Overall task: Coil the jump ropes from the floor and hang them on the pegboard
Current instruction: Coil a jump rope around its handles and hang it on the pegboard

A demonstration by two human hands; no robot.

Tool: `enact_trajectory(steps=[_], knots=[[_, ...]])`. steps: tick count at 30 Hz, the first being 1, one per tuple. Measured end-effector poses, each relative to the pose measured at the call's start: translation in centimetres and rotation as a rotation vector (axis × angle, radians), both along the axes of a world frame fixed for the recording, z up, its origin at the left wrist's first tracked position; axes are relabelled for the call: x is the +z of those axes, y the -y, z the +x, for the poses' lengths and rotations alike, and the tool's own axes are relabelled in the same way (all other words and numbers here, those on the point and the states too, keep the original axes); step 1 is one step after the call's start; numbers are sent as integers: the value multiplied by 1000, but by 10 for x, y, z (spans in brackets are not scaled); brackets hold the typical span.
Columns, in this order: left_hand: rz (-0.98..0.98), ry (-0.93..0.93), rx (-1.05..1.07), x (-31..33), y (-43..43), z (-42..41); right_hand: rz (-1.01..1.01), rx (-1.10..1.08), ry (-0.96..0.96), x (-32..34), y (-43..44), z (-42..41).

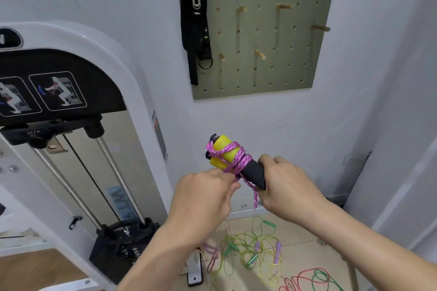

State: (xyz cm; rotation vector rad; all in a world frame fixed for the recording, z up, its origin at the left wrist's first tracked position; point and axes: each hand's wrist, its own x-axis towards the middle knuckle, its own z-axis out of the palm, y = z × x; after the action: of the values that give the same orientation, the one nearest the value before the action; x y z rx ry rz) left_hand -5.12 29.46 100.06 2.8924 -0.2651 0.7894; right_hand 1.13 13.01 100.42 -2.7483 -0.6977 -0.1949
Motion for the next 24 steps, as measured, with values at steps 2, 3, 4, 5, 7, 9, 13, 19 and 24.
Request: enact_trajectory(steps=[2, 3, 4, 5, 7, 9, 13, 19, 24], knots=[[-226, -99, -24, 8, 2, -2, -132, -10, 52, 5, -4, -4], [-357, -167, -42, 11, 4, -3, -195, -13, 79, 7, -6, -6], [-439, -219, -51, 12, 6, -4, -249, -14, 110, 9, -7, -6], [-451, -253, -62, 14, 8, -5, -299, -13, 145, 11, -9, -7], [-310, -331, -112, 22, 8, -7, -374, 10, 176, 13, -10, -9], [-113, -368, -141, 34, 9, -8, -433, 68, 176, 10, -12, -12], [47, -348, -151, 54, -3, 0, -398, 226, 410, 0, -13, -10], [-294, -461, -230, 54, -32, 15, -305, 522, 712, 2, -1, -7], [-527, -543, -314, 52, -37, 13, -149, 677, 841, 12, 9, -1]])
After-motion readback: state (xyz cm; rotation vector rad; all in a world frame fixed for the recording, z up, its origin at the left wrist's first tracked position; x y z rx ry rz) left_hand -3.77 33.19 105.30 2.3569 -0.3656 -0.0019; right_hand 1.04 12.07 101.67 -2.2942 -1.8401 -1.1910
